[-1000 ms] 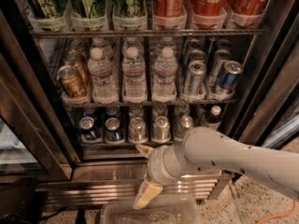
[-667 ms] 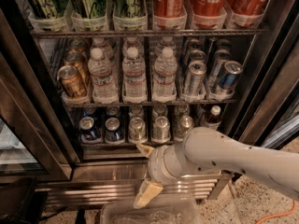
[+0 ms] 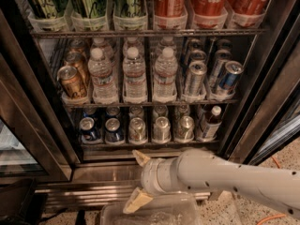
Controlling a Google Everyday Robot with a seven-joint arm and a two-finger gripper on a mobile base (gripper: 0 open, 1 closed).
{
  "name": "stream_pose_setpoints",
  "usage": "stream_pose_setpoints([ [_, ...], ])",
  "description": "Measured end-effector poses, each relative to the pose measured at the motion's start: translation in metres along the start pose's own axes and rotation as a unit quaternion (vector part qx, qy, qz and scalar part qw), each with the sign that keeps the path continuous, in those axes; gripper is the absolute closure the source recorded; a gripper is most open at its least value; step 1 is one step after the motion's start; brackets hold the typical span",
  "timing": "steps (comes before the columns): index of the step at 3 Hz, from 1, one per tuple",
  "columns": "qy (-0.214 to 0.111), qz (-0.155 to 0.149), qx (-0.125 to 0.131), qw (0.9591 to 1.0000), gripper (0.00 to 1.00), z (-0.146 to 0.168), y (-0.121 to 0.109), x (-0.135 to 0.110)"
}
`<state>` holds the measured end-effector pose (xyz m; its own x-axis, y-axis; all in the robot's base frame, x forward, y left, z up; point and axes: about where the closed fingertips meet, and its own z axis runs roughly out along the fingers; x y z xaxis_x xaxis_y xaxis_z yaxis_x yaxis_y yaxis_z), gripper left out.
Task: Pick pepsi can from bottom shelf of fridge
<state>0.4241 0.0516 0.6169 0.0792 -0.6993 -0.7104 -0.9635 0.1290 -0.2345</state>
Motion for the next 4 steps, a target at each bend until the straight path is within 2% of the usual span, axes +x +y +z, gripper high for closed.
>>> stream_pose_setpoints([
  [1, -0.035, 0.009, 0.040, 0.9985, 0.00, 0.035, -0.008, -0.003],
  [2, -0.070, 0.019, 0.097, 0.9927, 0.00, 0.058, -0.032, -0.016],
  [3, -0.101, 0.056, 0.149, 0.9820, 0.00, 0.071, -0.047, -0.029],
  [4, -0.118, 0.099, 0.192, 0.9691, 0.00, 0.075, -0.046, -0.038],
])
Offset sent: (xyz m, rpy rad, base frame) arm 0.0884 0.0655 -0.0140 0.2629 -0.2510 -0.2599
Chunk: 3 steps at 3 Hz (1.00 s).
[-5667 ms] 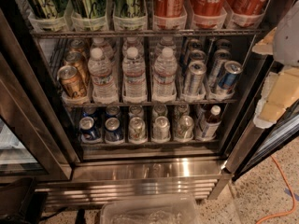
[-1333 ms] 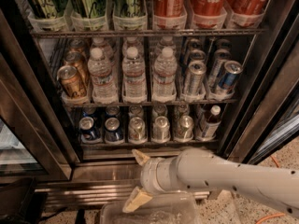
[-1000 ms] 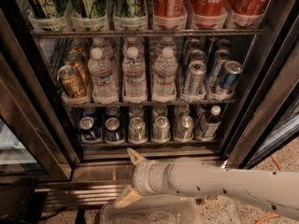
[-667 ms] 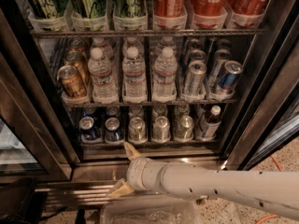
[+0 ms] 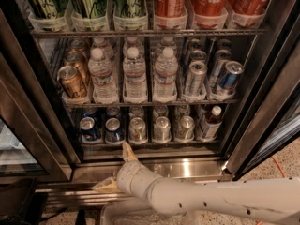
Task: Pick pepsi can from bottom shelf of fridge
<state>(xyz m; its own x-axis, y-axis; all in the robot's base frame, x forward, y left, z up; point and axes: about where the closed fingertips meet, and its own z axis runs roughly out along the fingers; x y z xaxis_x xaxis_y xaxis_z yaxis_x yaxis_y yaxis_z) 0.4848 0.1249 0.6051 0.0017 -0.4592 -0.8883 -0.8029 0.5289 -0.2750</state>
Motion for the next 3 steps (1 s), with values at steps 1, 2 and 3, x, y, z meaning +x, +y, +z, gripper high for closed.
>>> stream_pose_setpoints([
  [1, -0.007, 0.032, 0.052, 0.9981, 0.00, -0.007, 0.001, -0.001],
  [2, -0.010, 0.052, 0.109, 0.9926, 0.00, -0.014, -0.008, 0.003],
  [3, -0.013, 0.068, 0.176, 0.9820, 0.00, -0.024, -0.035, 0.010],
])
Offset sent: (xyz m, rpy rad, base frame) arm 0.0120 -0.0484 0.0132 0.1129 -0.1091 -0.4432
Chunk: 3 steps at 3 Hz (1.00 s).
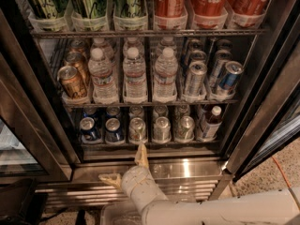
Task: Pick pepsi can from bottom shelf of fridge
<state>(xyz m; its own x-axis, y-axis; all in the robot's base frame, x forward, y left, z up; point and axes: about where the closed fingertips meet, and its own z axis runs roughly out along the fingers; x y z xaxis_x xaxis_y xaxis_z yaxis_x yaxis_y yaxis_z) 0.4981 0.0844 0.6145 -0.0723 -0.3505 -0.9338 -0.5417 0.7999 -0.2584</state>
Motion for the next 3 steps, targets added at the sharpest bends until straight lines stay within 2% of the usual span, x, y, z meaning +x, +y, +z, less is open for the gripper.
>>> stream_pose_setpoints([
  [1, 0.000, 0.000, 0.000, 1.0000, 0.00, 0.000, 0.000, 0.000],
  [2, -0.012, -0.001, 0.026, 0.9996, 0.00, 0.005, -0.002, -0.001],
  [3, -0.055, -0.007, 0.059, 0.9967, 0.11, 0.024, 0.013, -0.008],
])
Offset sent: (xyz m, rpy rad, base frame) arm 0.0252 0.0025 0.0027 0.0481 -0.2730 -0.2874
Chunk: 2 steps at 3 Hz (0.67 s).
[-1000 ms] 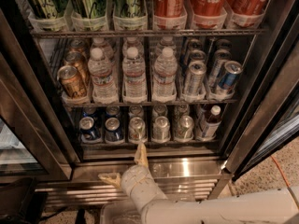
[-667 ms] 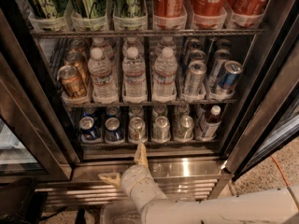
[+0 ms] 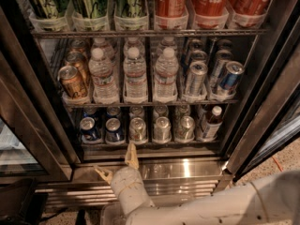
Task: Pick pepsi can from bottom shelf of fridge
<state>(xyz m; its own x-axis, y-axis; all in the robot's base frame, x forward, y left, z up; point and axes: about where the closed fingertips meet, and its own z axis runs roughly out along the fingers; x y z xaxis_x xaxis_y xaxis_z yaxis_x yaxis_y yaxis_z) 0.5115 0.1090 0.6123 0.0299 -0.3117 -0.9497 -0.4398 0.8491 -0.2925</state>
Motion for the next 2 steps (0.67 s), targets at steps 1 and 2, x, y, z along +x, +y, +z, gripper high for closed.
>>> stream_pose_setpoints([
  [1, -0.033, -0.002, 0.048, 0.9983, 0.11, 0.015, -0.003, -0.005],
  [2, -0.061, -0.004, 0.087, 0.9943, 0.13, 0.025, -0.008, -0.011],
])
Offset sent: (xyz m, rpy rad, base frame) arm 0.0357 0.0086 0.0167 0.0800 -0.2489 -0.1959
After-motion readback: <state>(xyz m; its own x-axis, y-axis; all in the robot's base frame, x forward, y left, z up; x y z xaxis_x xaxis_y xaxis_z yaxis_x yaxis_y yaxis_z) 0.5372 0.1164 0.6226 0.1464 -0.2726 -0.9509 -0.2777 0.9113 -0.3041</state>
